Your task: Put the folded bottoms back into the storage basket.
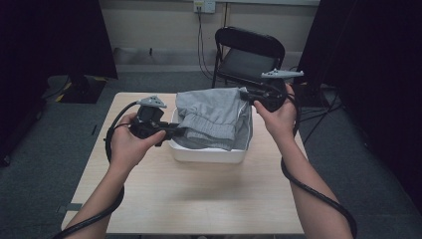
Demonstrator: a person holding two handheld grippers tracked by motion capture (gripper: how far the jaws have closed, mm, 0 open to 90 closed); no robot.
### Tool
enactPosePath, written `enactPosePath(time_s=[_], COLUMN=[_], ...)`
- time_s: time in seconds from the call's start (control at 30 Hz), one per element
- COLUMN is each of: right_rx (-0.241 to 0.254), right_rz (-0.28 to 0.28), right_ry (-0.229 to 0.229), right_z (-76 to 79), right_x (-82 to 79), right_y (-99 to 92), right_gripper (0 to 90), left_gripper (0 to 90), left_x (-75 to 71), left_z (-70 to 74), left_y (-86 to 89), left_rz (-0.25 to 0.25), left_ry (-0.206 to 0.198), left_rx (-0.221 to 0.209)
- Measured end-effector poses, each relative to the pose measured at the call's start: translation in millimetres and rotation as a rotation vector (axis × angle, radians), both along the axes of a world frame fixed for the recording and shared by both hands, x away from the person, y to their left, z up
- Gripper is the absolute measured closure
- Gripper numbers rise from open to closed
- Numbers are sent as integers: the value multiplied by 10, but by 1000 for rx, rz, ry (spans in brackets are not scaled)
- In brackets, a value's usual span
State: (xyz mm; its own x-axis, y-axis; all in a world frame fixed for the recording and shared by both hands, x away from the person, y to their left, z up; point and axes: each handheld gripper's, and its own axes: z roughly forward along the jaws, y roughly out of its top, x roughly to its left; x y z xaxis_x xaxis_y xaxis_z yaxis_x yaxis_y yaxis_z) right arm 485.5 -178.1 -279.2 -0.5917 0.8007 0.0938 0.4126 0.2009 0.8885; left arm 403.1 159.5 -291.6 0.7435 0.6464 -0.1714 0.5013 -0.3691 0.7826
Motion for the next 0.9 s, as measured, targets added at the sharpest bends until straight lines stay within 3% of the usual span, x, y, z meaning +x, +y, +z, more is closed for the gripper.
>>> enactPosePath(time_s=[0.57,0.9], right_rx=[1,0], right_rz=[-22,-28], right_ry=[19,25], right_z=[-152,-212], right_x=[222,314], right_y=[20,45], right_gripper=[750,750], left_gripper=[764,764], left_x=[212,287], left_z=[-161,-256], left_y=[-11,-5], left_rz=[19,36], left_ry=[27,21], left_rx=[9,12])
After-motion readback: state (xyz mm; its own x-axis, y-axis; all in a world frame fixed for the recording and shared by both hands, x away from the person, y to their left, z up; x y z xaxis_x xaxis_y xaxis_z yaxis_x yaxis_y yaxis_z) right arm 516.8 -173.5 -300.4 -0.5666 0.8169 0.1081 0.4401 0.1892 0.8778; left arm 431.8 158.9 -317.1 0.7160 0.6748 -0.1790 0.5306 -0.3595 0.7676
